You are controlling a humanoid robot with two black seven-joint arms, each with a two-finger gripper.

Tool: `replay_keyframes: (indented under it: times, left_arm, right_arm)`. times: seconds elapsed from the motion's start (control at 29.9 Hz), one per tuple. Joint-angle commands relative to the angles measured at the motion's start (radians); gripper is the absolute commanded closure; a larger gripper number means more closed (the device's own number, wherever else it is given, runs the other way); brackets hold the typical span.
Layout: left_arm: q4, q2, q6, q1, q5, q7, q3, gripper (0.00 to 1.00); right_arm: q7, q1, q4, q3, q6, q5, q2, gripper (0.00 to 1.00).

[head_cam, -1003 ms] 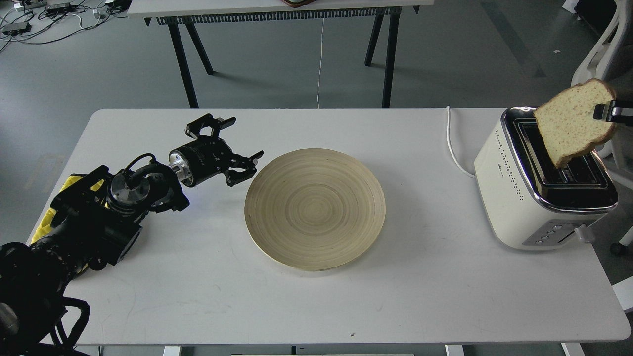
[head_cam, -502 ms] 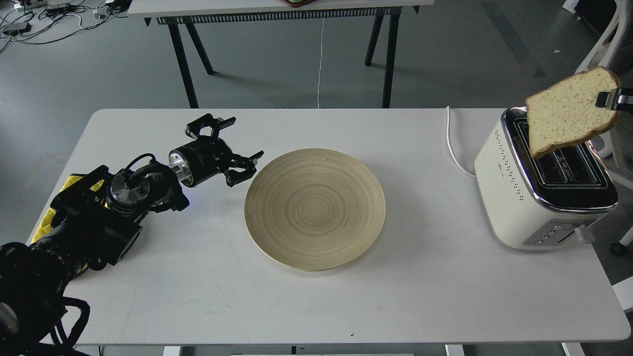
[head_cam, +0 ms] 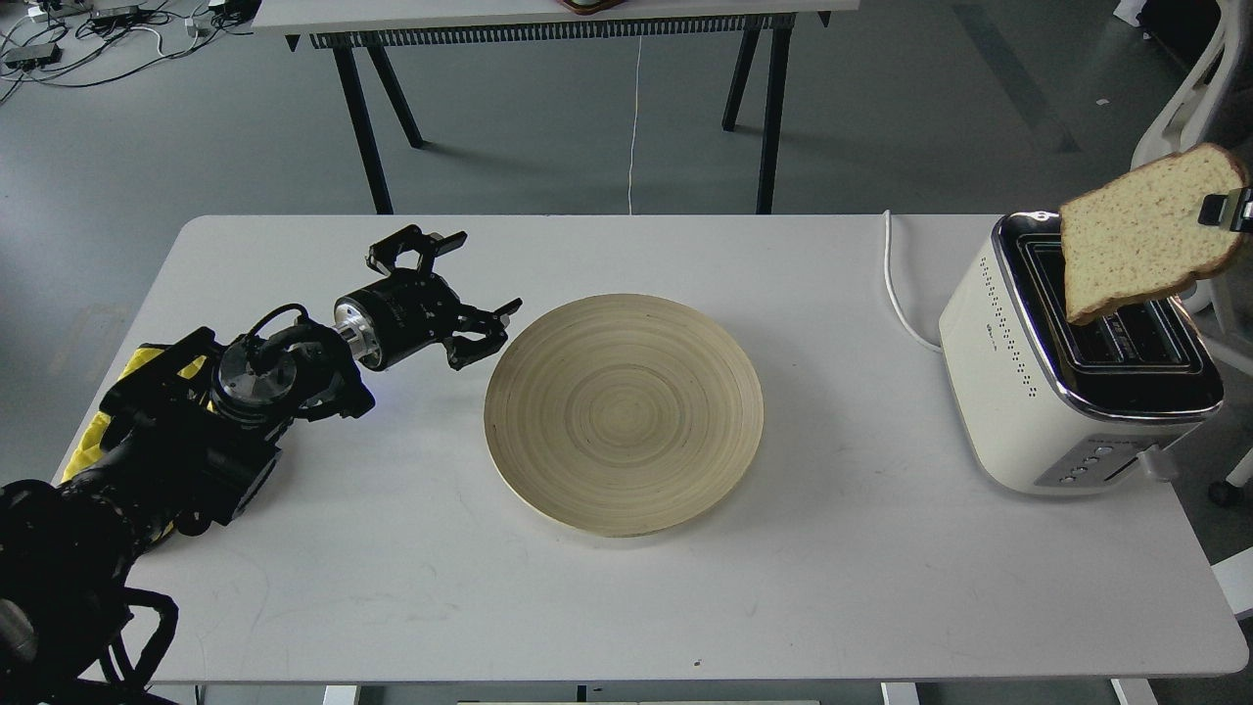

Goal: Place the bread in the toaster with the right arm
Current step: 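Lower the bread into the toaster slot and open the right gripper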

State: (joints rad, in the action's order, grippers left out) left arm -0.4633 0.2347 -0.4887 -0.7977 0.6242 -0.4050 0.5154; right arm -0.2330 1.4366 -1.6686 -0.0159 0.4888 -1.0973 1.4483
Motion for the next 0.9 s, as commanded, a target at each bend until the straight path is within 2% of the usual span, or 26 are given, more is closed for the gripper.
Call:
replay_keyframes:
  times: [0.0,0.87]
  left_arm:
    - [0.000,0.000,0.000,0.000,0.000,0.000,0.000,0.00]
    - [0.000,0.000,0.000,0.000,0.000,0.000,0.000,0.00]
  right_arm:
    - [0.000,-0.001,0.001,0.001,0.000,-0.004,0.003,1.00]
    - [-0.002,-0.054,0.000,0.011,0.000,-0.068,0.001,1.00]
